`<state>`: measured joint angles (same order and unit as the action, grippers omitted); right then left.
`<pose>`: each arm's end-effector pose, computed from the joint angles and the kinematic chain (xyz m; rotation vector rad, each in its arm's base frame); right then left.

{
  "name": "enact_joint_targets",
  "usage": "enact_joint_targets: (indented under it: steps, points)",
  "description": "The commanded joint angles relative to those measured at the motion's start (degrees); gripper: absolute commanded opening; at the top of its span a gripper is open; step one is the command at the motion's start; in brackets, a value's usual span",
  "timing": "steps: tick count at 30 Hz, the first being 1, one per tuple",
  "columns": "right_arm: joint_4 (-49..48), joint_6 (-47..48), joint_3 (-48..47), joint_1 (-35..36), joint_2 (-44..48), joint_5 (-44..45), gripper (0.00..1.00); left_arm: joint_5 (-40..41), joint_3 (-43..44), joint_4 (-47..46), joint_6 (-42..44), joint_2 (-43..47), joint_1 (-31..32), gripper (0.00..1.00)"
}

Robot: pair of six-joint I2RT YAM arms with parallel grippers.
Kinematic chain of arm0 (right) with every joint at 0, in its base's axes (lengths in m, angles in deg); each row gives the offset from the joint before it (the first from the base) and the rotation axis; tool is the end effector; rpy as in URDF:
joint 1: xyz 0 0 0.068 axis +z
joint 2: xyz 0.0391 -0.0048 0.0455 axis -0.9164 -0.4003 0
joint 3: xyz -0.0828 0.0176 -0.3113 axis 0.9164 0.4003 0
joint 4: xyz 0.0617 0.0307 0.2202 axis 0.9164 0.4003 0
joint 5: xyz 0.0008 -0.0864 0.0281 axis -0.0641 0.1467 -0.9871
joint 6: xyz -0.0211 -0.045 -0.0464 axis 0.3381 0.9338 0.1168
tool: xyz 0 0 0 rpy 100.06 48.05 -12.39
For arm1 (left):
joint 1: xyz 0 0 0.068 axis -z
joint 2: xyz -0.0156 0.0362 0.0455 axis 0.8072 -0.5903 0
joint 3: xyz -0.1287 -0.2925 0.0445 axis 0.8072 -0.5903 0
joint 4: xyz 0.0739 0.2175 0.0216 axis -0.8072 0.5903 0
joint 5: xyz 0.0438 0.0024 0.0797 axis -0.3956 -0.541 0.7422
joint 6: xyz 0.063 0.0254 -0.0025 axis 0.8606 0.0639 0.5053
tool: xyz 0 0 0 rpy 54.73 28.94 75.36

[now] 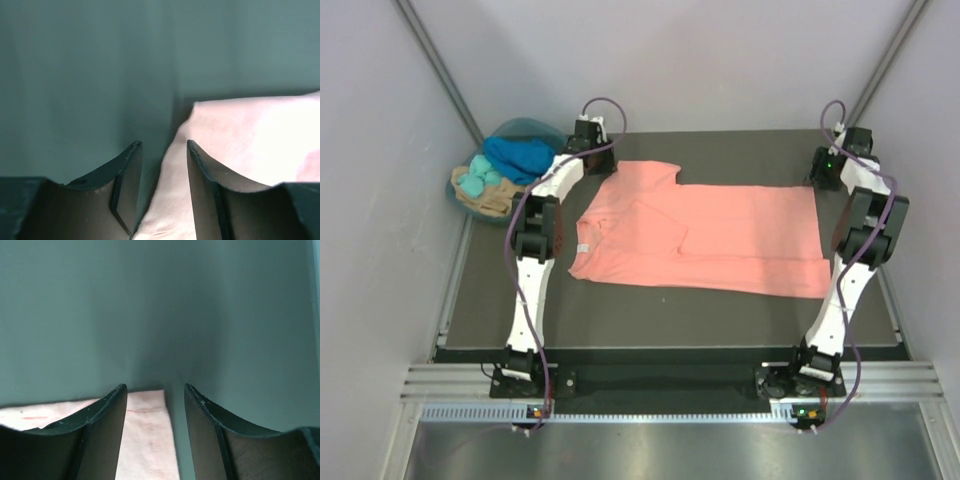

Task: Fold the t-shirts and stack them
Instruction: Fold the tshirt

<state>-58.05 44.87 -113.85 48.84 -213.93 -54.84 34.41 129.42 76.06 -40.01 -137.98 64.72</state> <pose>0.5104 -0.1499 0.2097 0.3486 2.4195 0.1393 0.5842 -0.1189 0.1914 -0.0197 2.3345 -0.3603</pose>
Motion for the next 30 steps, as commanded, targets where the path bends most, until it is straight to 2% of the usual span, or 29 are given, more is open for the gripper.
enact_joint_targets:
  steps: [1,8,11,14,17,20,21,24,30]
  points:
    - [2.15,0.76,-3.52,-1.07,-1.37,-0.16,0.5,-3.98,1.24,-2.08,-0.06,-2.08,-0.44,0.46]
    - [7.33,2.17,-6.96,-1.16,-4.54,-2.8,0.47,-10.22,0.09,-4.19,-2.09,-2.35,-1.05,0.42]
    - [7.07,2.43,-5.91,-1.16,-3.93,-3.15,0.43,-11.1,-0.26,-4.81,-2.61,-2.34,-1.14,0.37]
    - [6.54,2.52,-4.94,-1.16,-3.49,-3.68,0.37,-13.73,-0.61,-6.47,-3.75,-1.99,-1.23,0.28]
    - [6.02,2.52,-4.58,-1.33,-3.04,-3.85,0.28,-16.27,-0.7,-7.97,-5.34,-1.82,-1.14,0.17]
    - [5.4,2.52,-4.67,-1.25,-2.61,-4.73,0.15,-18.03,-1.05,-9.29,-6.66,-1.2,-1.23,0.04]
    - [4.88,2.44,-4.67,-1.33,-2.43,-5.34,0.07,-18.39,-0.96,-9.46,-7.01,-0.85,-1.23,0.0]
    - [3.65,2.52,-4.5,-1.33,-1.29,-6.13,0.0,-18.92,-1.05,-9.73,-8.24,0.55,-1.23,0.0]
    - [0.22,2.52,-1.95,-1.33,2.75,-5.35,0.0,-16.11,-3.07,-9.29,-8.95,5.91,-1.23,0.0]
